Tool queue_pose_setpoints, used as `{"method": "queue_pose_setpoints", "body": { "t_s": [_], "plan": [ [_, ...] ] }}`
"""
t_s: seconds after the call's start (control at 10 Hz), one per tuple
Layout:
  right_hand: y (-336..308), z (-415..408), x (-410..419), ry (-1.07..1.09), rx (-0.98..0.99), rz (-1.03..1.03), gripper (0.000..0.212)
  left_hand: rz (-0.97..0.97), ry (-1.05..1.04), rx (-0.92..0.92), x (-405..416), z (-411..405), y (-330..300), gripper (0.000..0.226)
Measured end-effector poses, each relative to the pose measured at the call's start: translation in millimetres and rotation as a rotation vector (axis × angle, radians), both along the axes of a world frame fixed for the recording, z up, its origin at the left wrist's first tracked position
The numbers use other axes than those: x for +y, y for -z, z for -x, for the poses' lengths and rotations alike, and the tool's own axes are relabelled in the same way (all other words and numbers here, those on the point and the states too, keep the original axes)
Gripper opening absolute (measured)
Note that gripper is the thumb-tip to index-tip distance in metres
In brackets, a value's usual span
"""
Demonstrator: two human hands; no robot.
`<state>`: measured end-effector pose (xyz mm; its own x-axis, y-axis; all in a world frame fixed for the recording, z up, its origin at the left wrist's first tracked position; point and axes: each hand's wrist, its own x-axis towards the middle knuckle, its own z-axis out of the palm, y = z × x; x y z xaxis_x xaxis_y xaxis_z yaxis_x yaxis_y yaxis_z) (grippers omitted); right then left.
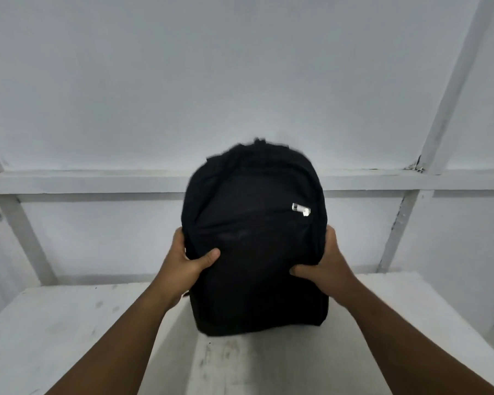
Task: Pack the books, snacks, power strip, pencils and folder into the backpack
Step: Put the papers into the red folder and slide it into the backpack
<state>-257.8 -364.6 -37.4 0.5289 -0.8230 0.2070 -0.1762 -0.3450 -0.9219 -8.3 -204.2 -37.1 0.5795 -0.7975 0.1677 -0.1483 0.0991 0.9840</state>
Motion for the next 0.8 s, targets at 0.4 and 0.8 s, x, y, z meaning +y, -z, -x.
{"method": "queue_pose_setpoints", "body": {
  "t_s": [0.4, 0.8],
  "plan": [
    [50, 7, -44, -0.068, -0.006, -0.160, 0.091, -0.167, -0.009, -0.011, -47, 13, 34, 0.080],
    [70, 0, -55, -0.016, -0.013, -0.097, 0.085, -0.238, -0.079, 0.000, -59, 13, 48, 0.074]
  ]
}}
